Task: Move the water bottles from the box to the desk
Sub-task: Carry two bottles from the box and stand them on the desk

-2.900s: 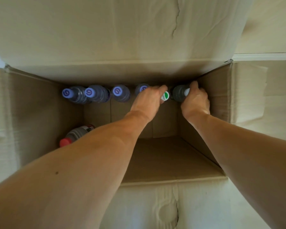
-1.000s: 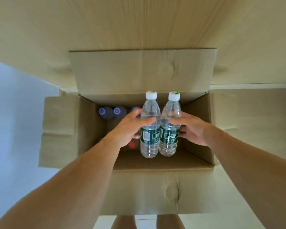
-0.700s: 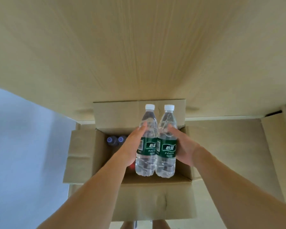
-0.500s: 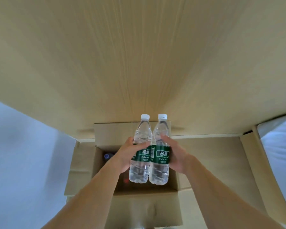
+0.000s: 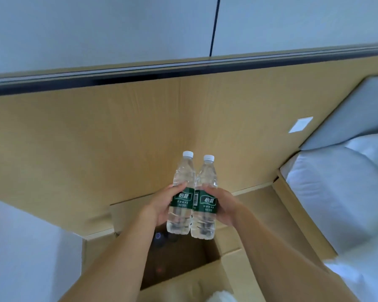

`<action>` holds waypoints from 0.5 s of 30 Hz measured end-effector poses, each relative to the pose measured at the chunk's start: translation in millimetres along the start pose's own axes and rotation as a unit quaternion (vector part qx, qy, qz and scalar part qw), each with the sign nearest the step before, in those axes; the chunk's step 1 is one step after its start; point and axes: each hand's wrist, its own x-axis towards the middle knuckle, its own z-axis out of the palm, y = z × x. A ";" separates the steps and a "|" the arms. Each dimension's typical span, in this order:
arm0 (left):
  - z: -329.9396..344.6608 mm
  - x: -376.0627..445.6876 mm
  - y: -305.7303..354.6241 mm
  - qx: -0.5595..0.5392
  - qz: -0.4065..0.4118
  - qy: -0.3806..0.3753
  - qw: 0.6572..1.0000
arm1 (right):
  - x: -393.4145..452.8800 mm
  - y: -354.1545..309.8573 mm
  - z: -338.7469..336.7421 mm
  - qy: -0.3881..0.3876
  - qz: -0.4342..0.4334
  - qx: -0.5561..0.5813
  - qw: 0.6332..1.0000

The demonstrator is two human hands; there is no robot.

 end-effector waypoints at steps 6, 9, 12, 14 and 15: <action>14.1 -12.3 5.4 0.053 -0.002 -0.058 0.997 | -36.9 13.5 4.8 0.054 -0.025 0.069 0.996; 24.4 -13.0 3.0 0.067 -0.005 -0.084 0.994 | -57.9 23.7 2.0 0.077 -0.039 0.090 0.992; 40.7 -11.9 -2.4 0.090 -0.016 -0.105 0.990 | -82.4 36.3 -5.3 0.110 -0.051 0.123 0.985; 54.9 -13.5 -7.1 0.110 -0.019 -0.119 0.987 | -99.0 44.0 -13.9 0.124 -0.054 0.151 0.979; 62.0 -14.0 -10.0 0.116 -0.023 -0.127 0.985 | -106.4 48.1 -19.0 0.132 -0.056 0.161 0.977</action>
